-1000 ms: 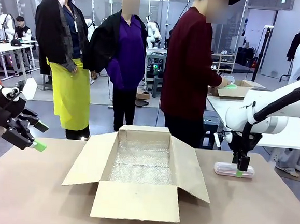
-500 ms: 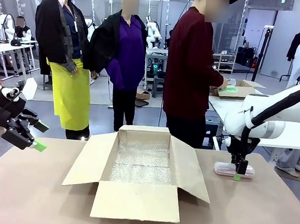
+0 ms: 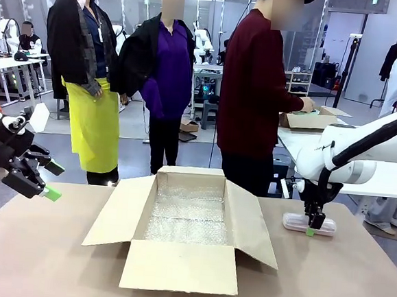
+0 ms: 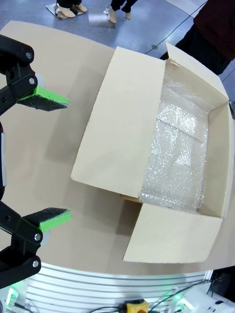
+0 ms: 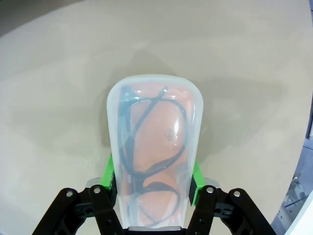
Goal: Pack the glasses set securely to prepare it for shipping.
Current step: Place the Glasses case inside the Package Box.
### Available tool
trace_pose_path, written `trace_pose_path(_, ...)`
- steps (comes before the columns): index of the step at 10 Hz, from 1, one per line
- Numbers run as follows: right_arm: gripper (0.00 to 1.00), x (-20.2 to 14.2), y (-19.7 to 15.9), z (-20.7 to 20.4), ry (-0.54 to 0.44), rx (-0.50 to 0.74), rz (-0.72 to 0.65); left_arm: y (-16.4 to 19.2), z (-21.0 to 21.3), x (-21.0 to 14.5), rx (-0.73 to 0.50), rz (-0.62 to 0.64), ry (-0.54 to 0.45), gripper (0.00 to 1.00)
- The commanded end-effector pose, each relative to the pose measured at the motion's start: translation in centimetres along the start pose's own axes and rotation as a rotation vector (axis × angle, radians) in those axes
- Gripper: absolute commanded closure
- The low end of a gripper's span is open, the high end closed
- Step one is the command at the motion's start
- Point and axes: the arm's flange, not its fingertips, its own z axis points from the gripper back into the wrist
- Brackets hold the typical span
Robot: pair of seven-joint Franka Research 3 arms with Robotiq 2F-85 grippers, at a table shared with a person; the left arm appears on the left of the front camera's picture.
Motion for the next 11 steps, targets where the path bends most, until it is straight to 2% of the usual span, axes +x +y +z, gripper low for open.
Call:
trace_pose_path(1,1.00,0.0,0.0,0.2,-0.017,0.004,0.017,0.2,0.2,-0.1,-0.014,-0.017,-0.023,0.00)
trace_pose_path(2,1.00,-0.1,-0.1,0.3,-0.017,0.002,0.013,0.2,0.2,-0.1,-0.014,-0.017,-0.023,0.00)
trace_pose_path(3,0.94,-0.1,-0.1,0.7,-0.027,-0.004,0.008,0.2,0.2,-0.1,-0.014,-0.017,-0.023,0.00)
trace_pose_path(6,1.00,0.7,1.0,5.2,-0.052,0.000,0.023,0.2,0.2,-0.1,-0.014,-0.017,-0.023,0.00)
trace_pose_path(8,1.00,2.3,2.1,9.1,-0.069,0.007,0.013,0.2,0.2,-0.1,-0.014,-0.017,-0.023,0.00)
trace_pose_path(9,1.00,3.8,3.1,11.1,-0.098,0.047,-0.003,0.2,0.2,-0.1,-0.014,-0.017,-0.023,0.00)
trace_pose_path(10,1.00,5.3,4.4,12.7,-0.073,0.038,-0.009,0.2,0.2,-0.1,-0.014,-0.017,-0.023,0.00)
trace_pose_path(11,1.00,7.2,5.7,14.3,-0.088,0.049,0.017,0.2,0.2,-0.1,-0.014,-0.017,-0.023,0.00)
